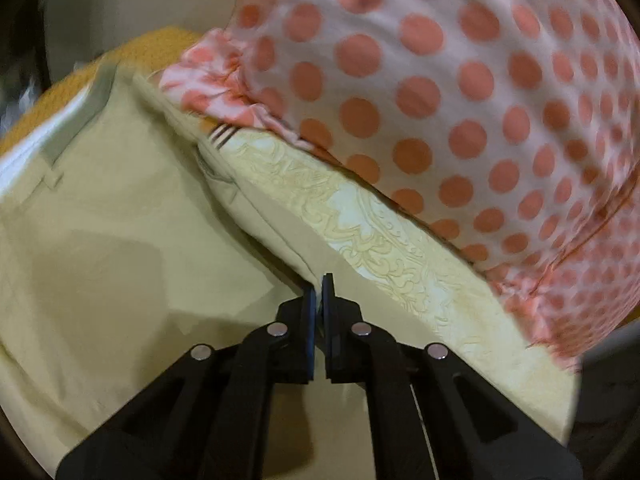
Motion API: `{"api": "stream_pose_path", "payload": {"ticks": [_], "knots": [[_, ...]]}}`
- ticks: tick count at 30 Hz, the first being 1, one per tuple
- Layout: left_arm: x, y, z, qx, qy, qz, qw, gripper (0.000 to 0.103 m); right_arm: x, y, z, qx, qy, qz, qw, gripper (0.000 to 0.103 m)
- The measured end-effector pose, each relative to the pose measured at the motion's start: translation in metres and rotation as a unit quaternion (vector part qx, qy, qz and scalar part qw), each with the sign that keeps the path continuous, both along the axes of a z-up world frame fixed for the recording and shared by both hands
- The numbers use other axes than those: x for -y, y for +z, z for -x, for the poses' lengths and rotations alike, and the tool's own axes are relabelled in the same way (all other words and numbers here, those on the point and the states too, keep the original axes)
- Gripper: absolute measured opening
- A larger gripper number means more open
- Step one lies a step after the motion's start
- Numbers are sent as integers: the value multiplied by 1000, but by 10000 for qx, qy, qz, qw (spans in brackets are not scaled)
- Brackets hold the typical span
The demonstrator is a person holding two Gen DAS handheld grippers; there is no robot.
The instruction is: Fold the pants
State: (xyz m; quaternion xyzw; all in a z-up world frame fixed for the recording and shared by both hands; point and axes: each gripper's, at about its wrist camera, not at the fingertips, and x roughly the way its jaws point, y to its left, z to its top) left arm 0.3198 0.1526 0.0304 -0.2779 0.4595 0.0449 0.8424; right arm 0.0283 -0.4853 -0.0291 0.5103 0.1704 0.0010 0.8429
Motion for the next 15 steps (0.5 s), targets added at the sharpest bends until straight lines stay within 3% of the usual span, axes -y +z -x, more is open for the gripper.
{"api": "stream_pose_path", "payload": {"ticks": [3, 8, 11, 15], "knots": [[-3, 21, 36, 354, -126, -159, 9992, 3, 0, 15, 5, 188, -8, 167, 9997, 2], [-3, 66, 162, 1204, -318, -444, 9912, 3, 7, 32, 40, 401, -154, 438, 9981, 2], [1, 59, 235, 1274, -275, -570, 9898, 3, 12, 24, 61, 263, -274, 512, 9980, 3], [2, 28, 293, 985, -58, -477, 9940, 2, 16, 1, 76, -61, -373, 411, 9984, 3]]}}
